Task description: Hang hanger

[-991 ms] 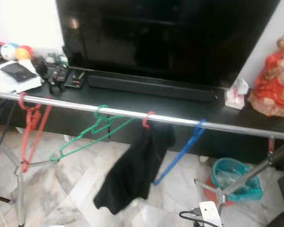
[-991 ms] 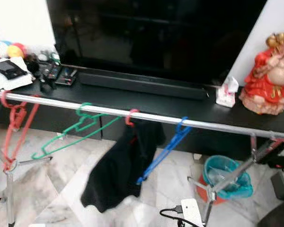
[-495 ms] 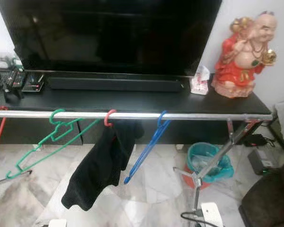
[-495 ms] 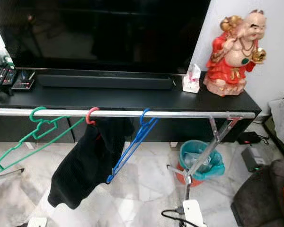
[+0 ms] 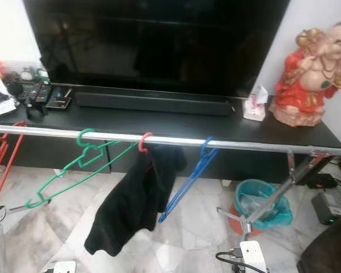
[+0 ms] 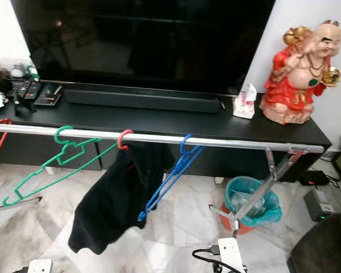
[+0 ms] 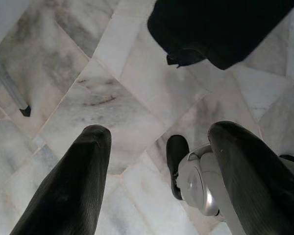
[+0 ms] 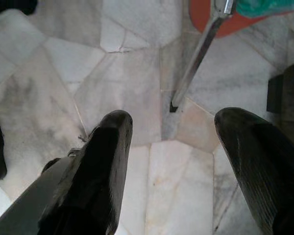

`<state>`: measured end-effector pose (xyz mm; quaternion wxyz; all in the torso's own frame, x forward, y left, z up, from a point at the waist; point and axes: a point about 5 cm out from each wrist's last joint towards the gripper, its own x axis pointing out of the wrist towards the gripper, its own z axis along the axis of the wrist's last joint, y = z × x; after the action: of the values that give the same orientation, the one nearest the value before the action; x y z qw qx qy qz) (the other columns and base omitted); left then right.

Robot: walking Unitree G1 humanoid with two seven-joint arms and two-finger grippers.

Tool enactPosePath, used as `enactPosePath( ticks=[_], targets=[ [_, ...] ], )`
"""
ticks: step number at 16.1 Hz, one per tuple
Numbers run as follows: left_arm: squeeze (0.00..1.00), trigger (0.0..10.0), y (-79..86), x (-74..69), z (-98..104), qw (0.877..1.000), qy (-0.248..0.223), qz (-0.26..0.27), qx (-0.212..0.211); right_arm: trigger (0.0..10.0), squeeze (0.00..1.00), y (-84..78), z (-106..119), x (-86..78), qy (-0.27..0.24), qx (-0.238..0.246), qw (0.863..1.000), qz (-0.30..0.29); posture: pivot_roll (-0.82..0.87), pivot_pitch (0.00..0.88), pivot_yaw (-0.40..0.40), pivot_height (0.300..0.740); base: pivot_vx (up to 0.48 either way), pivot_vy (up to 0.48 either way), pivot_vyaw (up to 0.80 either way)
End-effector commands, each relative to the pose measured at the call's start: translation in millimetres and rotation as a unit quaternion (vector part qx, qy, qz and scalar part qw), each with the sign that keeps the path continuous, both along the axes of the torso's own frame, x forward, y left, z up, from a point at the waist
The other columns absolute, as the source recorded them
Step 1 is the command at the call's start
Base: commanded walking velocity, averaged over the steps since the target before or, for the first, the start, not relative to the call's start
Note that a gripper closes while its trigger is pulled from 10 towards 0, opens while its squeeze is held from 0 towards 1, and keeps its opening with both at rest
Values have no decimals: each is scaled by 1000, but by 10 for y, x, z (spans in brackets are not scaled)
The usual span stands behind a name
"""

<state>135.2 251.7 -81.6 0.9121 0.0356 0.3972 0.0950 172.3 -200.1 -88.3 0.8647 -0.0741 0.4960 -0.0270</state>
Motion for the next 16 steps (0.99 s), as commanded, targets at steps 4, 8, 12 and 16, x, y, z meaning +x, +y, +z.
enactPosePath(
  ticks=[4, 8, 12, 16],
  targets=[
    [0, 10000, -35, -41, -33, 1000, 14, -9, -16, 10000, 0, -18, 4, 0, -5, 3, 1000, -10, 100, 0, -89, 740, 0, 0, 0],
    [0, 10000, -36, -42, -35, 1000, 17, -10, -18, 10000, 0, -18, 4, 1, -5, 3, 1000, -9, 101, 0, -90, 740, 0, 0, 0],
    [0, 10000, -39, -44, -39, 1000, 18, -8, -22, 10000, 0, -21, 4, 1, -4, 1, 1000, -10, 103, 0, -91, 740, 0, 0, 0],
    [0, 10000, -41, -48, -44, 999, 22, -9, -24, 10000, 0, -22, 5, 1, -4, 1, 1000, -9, 103, 0, -91, 740, 0, 0, 0]
  ],
)
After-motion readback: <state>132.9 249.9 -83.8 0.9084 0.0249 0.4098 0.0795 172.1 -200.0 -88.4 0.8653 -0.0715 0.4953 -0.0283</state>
